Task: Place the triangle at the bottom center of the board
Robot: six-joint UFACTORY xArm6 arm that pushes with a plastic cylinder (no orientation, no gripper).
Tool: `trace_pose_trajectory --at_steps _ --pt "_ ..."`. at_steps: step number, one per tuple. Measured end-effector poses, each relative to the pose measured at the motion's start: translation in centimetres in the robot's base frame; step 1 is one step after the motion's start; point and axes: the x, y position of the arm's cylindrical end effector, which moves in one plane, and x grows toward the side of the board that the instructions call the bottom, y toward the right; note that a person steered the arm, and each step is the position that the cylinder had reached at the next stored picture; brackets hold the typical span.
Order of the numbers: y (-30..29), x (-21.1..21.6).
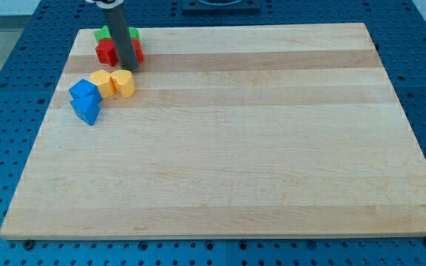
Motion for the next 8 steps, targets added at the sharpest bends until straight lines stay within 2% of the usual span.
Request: trace_pose_trajectory --at_steps 3,7,8 --pt "-0.7 0.2" --pt "-6.8 1.3" --pt "-8.2 2.8"
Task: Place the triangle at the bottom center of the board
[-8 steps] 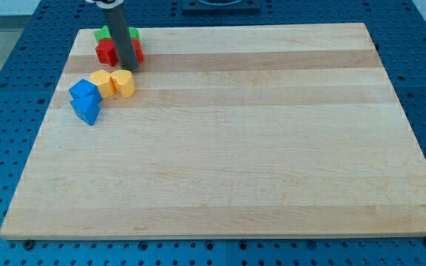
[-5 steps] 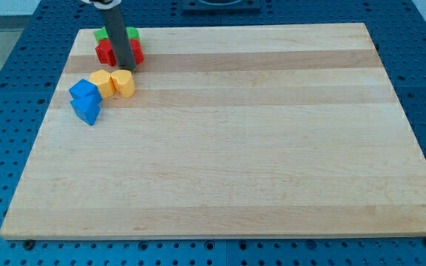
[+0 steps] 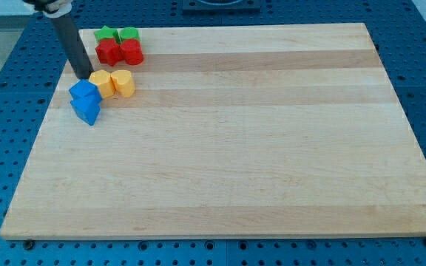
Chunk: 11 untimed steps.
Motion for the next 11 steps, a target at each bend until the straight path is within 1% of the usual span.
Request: trace_pose_trajectory --at_steps 2,4,6,8,9,10,11 --pt "-0.2 3.9" --pt "0.4 6.4" --pt "3.3 10.4" --pt "7.7 13.3" --pt "9.7 16.0" --pt "11.9 17.8" --pt "14.3 17.9"
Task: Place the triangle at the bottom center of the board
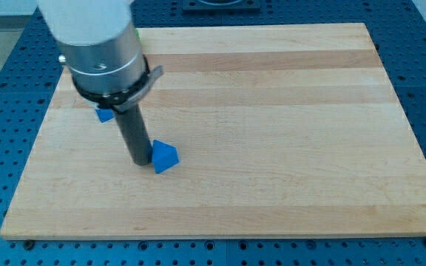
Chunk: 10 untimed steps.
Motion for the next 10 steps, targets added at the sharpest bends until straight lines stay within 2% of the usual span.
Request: trace_pose_trajectory --at_steps 3,5,6,8,10 --pt "5.2 -0.2" --pt "6.9 -2.8" --pt "7.8 -1.9" --pt "9.8 2.4" --pt "10.1 3.1"
